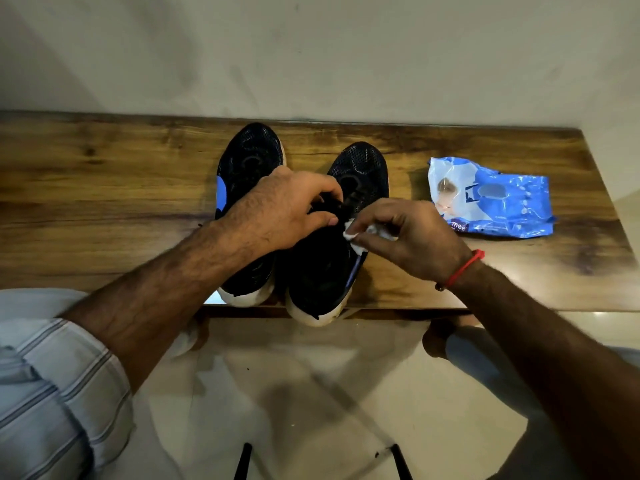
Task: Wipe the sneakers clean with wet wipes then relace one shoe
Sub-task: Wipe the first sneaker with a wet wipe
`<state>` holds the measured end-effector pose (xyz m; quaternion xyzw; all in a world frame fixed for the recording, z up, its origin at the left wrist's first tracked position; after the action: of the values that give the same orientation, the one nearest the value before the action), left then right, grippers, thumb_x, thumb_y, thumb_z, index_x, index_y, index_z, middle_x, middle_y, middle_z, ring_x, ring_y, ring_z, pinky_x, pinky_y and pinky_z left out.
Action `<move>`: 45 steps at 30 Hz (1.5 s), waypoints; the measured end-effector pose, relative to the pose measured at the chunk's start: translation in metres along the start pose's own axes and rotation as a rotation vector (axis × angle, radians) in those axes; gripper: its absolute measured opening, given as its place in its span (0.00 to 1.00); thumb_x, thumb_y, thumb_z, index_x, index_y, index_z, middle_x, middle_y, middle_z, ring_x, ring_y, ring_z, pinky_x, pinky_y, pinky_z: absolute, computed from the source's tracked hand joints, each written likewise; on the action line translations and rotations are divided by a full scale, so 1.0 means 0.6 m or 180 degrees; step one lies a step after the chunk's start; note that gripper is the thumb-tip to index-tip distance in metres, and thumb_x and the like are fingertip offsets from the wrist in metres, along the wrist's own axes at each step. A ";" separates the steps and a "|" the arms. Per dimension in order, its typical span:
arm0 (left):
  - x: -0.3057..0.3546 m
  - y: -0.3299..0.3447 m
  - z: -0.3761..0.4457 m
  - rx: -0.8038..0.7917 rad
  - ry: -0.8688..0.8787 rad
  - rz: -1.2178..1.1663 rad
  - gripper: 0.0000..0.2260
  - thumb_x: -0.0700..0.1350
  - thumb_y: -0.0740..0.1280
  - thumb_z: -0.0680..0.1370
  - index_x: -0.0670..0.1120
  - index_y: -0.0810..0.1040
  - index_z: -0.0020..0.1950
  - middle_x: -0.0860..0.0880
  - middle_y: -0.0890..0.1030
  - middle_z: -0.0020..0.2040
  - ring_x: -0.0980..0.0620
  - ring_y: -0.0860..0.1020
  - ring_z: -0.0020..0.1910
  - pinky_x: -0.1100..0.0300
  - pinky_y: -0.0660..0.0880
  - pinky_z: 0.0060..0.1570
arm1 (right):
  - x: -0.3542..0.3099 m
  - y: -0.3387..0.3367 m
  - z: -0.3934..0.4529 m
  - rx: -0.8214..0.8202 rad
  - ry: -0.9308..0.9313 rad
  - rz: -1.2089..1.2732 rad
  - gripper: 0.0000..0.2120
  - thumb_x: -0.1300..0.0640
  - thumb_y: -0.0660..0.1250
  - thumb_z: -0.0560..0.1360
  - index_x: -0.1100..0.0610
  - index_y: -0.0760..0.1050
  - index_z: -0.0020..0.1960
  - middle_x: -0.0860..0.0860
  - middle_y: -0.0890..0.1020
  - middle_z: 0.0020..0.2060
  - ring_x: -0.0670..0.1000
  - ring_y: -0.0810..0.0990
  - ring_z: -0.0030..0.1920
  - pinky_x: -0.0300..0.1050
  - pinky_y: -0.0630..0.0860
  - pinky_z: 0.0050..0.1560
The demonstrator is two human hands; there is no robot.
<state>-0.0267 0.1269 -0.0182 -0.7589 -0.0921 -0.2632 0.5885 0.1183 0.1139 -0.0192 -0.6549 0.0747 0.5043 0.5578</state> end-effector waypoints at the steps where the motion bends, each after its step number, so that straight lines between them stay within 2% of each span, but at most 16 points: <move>1: -0.001 0.000 0.000 0.0002 0.0001 -0.0062 0.13 0.53 0.74 0.76 0.59 0.80 0.60 0.53 0.83 0.53 0.53 0.79 0.60 0.46 0.79 0.59 | -0.022 0.009 -0.004 -0.0081 -0.0279 -0.0115 0.05 0.59 0.75 0.73 0.54 0.84 0.49 0.45 0.84 0.47 0.41 0.82 0.48 0.36 0.76 0.50; 3: -0.003 -0.003 0.001 0.0010 -0.0002 -0.0170 0.11 0.51 0.75 0.76 0.58 0.81 0.57 0.54 0.83 0.51 0.54 0.79 0.58 0.47 0.80 0.58 | -0.047 0.025 -0.011 -0.0265 -0.0611 -0.0257 0.05 0.60 0.75 0.74 0.56 0.84 0.49 0.47 0.84 0.47 0.43 0.82 0.49 0.34 0.74 0.52; 6: -0.002 -0.002 0.003 -0.0006 -0.0002 -0.0200 0.11 0.49 0.74 0.77 0.56 0.81 0.59 0.53 0.84 0.53 0.60 0.79 0.51 0.54 0.80 0.54 | -0.022 0.003 -0.005 -0.0032 -0.0420 -0.0558 0.05 0.60 0.74 0.74 0.56 0.84 0.49 0.46 0.83 0.46 0.43 0.81 0.47 0.28 0.71 0.50; 8: 0.000 -0.002 0.004 0.0002 0.0041 -0.0193 0.13 0.49 0.74 0.77 0.55 0.81 0.61 0.53 0.84 0.54 0.65 0.76 0.43 0.61 0.78 0.48 | -0.013 -0.007 -0.004 0.0013 -0.0273 -0.0588 0.05 0.60 0.73 0.73 0.55 0.84 0.49 0.47 0.83 0.46 0.44 0.82 0.45 0.31 0.73 0.48; 11: -0.008 -0.004 0.003 0.0003 0.0012 -0.0181 0.13 0.49 0.74 0.77 0.55 0.81 0.62 0.52 0.83 0.53 0.68 0.73 0.38 0.64 0.76 0.44 | -0.048 0.035 -0.016 -0.0436 -0.0550 -0.0515 0.05 0.60 0.72 0.74 0.54 0.84 0.49 0.47 0.84 0.47 0.43 0.82 0.47 0.37 0.76 0.49; 16: -0.004 -0.002 0.003 -0.0027 -0.0018 -0.0246 0.11 0.47 0.73 0.77 0.57 0.81 0.59 0.53 0.84 0.52 0.67 0.73 0.39 0.56 0.79 0.51 | -0.015 0.004 -0.003 -0.0103 -0.0210 -0.0598 0.05 0.59 0.72 0.73 0.55 0.84 0.49 0.48 0.85 0.46 0.48 0.83 0.46 0.43 0.79 0.48; 20: -0.009 -0.003 0.002 0.0008 -0.0014 -0.0234 0.12 0.47 0.73 0.77 0.55 0.81 0.60 0.53 0.84 0.52 0.69 0.73 0.36 0.59 0.79 0.49 | -0.056 0.049 -0.008 -0.0507 -0.0527 -0.0545 0.06 0.61 0.73 0.73 0.56 0.84 0.49 0.49 0.85 0.47 0.45 0.82 0.47 0.34 0.74 0.51; 21: -0.007 -0.001 0.003 -0.0010 -0.0011 -0.0245 0.12 0.47 0.73 0.77 0.56 0.81 0.60 0.53 0.85 0.52 0.69 0.74 0.36 0.59 0.79 0.49 | -0.044 0.043 -0.004 -0.0409 -0.0458 -0.0623 0.06 0.62 0.73 0.73 0.56 0.84 0.49 0.50 0.85 0.46 0.46 0.82 0.46 0.34 0.75 0.51; 24: -0.006 0.001 0.005 -0.0026 -0.0030 -0.0241 0.12 0.48 0.73 0.78 0.57 0.81 0.60 0.52 0.84 0.53 0.65 0.73 0.39 0.53 0.80 0.52 | -0.002 0.007 0.004 -0.0063 -0.0040 -0.0742 0.05 0.61 0.73 0.73 0.56 0.84 0.49 0.50 0.85 0.46 0.49 0.83 0.44 0.49 0.80 0.48; 27: -0.014 0.000 0.005 -0.0034 -0.0054 -0.0228 0.12 0.47 0.73 0.78 0.57 0.81 0.60 0.53 0.84 0.54 0.66 0.73 0.39 0.57 0.79 0.51 | -0.042 0.038 -0.006 -0.0454 -0.0364 -0.0626 0.06 0.59 0.71 0.73 0.54 0.84 0.49 0.49 0.85 0.46 0.47 0.83 0.45 0.43 0.78 0.48; 29: -0.014 0.002 0.004 -0.0048 -0.0044 -0.0251 0.12 0.47 0.73 0.78 0.57 0.81 0.60 0.53 0.84 0.54 0.64 0.76 0.41 0.59 0.79 0.50 | -0.035 0.040 -0.006 -0.0440 -0.0347 -0.0657 0.06 0.59 0.71 0.73 0.55 0.84 0.48 0.49 0.86 0.46 0.47 0.83 0.45 0.40 0.77 0.49; 32: -0.010 0.004 0.006 -0.0061 -0.0063 -0.0253 0.12 0.48 0.73 0.78 0.58 0.81 0.60 0.52 0.84 0.55 0.62 0.76 0.42 0.52 0.80 0.54 | -0.008 0.017 -0.002 -0.0267 -0.0092 -0.0757 0.06 0.59 0.71 0.72 0.54 0.84 0.48 0.49 0.86 0.45 0.49 0.84 0.44 0.49 0.80 0.49; 36: -0.016 0.003 0.005 -0.0057 -0.0105 -0.0283 0.10 0.49 0.73 0.78 0.60 0.80 0.57 0.53 0.84 0.53 0.64 0.74 0.40 0.51 0.80 0.55 | -0.038 0.049 -0.009 -0.0736 -0.0400 -0.0704 0.06 0.60 0.72 0.72 0.56 0.84 0.49 0.49 0.85 0.45 0.46 0.81 0.43 0.35 0.75 0.48; 39: -0.006 0.006 0.004 -0.0053 -0.0099 -0.0241 0.10 0.48 0.73 0.78 0.60 0.81 0.57 0.55 0.84 0.51 0.64 0.74 0.39 0.54 0.79 0.54 | -0.009 0.016 -0.002 -0.0393 -0.0117 -0.0894 0.07 0.62 0.73 0.71 0.55 0.85 0.48 0.49 0.85 0.44 0.49 0.83 0.43 0.42 0.78 0.48; 43: -0.014 0.003 0.003 -0.0079 -0.0165 -0.0256 0.10 0.48 0.73 0.78 0.59 0.81 0.57 0.54 0.84 0.52 0.67 0.73 0.39 0.55 0.79 0.54 | -0.047 0.058 -0.012 -0.0738 -0.0377 -0.0750 0.06 0.61 0.73 0.72 0.55 0.84 0.48 0.49 0.85 0.45 0.45 0.80 0.44 0.30 0.70 0.47; 45: -0.009 0.006 0.001 -0.0105 -0.0158 -0.0245 0.10 0.48 0.73 0.78 0.60 0.81 0.57 0.55 0.84 0.51 0.64 0.75 0.41 0.56 0.78 0.52 | -0.021 0.049 -0.007 -0.0601 -0.0167 -0.0873 0.06 0.61 0.72 0.73 0.55 0.84 0.49 0.50 0.85 0.45 0.49 0.81 0.45 0.37 0.72 0.48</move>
<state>-0.0294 0.1273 -0.0242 -0.7706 -0.1314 -0.2682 0.5630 0.0955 0.0937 -0.0296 -0.6950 -0.0776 0.4451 0.5592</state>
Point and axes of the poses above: each hand's wrist, its own z-axis towards the middle knuckle, its own y-axis out of the palm, x = y × z, the point moved 9 cm from there along z, towards the middle knuckle
